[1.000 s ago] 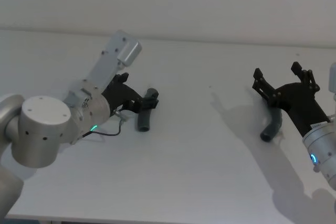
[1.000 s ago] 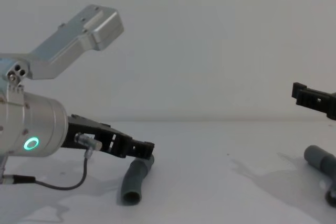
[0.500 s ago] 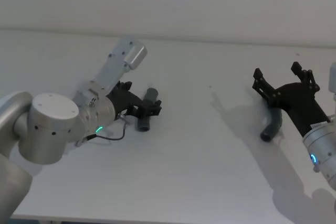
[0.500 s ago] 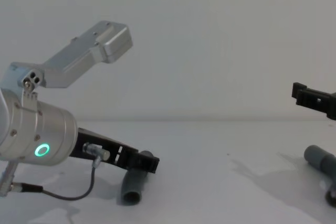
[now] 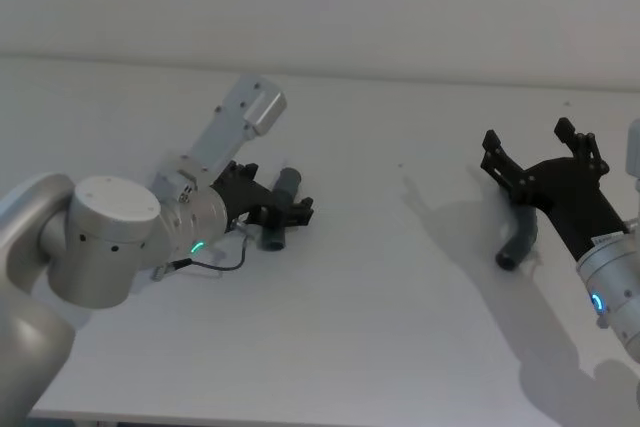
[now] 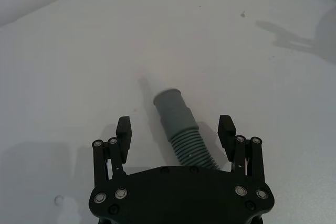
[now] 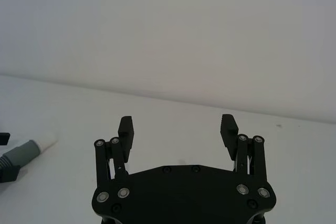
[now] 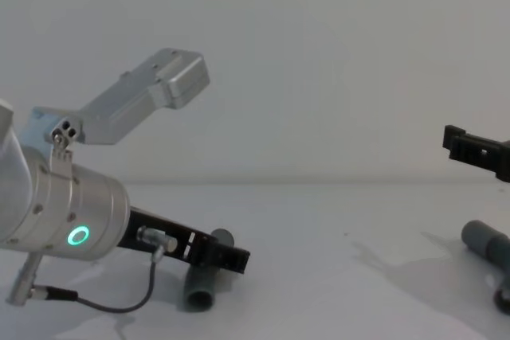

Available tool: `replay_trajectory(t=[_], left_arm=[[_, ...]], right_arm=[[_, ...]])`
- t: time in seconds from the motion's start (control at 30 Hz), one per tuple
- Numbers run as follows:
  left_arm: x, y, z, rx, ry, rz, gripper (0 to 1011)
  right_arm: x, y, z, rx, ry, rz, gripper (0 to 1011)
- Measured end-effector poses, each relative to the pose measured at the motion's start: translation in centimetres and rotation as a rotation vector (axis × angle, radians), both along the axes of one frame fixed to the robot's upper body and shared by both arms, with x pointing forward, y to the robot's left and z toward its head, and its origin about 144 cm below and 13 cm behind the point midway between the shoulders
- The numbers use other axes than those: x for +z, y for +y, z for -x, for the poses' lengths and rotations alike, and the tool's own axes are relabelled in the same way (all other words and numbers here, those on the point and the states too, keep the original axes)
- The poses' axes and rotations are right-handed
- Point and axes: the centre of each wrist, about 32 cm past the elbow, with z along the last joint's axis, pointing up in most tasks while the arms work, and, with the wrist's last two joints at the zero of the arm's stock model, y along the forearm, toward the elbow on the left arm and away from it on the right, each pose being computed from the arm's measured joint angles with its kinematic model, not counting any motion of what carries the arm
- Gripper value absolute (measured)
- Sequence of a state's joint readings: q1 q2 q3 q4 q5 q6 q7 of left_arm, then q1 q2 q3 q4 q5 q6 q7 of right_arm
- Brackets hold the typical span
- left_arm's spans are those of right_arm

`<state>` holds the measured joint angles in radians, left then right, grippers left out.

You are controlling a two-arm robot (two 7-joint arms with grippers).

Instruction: Use both hands to pick up one end of the pipe from the table, align the ends, and insert them.

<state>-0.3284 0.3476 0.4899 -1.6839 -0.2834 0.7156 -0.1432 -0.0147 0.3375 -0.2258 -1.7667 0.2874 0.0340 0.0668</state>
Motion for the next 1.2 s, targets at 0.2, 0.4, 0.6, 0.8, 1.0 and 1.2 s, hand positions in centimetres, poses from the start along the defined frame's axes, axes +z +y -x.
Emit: replay_trajectory(t=[0.2,0.4,0.6,0.8,1.0,1.2], left_arm=[[-0.17,-0.15,-0.32,-0.007,0.013,0.005,1000],[-0.28,-0.28,-0.51,-0.012,0.021,0.010,1001],[-0.36,-0.35,-0.62,-0.015,0.027,0.013,993],[-0.41,-0.39,-0.69,-0.017,0.031,0.016,868],[-0.45,-0.41,-0.74,-0.018,0.033,0.017,693],[-0.45,-0.41,-0.77,-0.018,0.034,0.017,532]], right_arm=[[0.00,0.00,0.00,0.000,0.000,0.000,1003],[0.00,0.00,0.00,0.000,0.000,0.000,1003],[0.00,0.00,0.00,0.000,0.000,0.000,1003],[0.00,0.00,0.00,0.000,0.000,0.000,1004],[0.00,0.00,0.00,0.000,0.000,0.000,1004],[0.00,0.00,0.00,0.000,0.000,0.000,1003]])
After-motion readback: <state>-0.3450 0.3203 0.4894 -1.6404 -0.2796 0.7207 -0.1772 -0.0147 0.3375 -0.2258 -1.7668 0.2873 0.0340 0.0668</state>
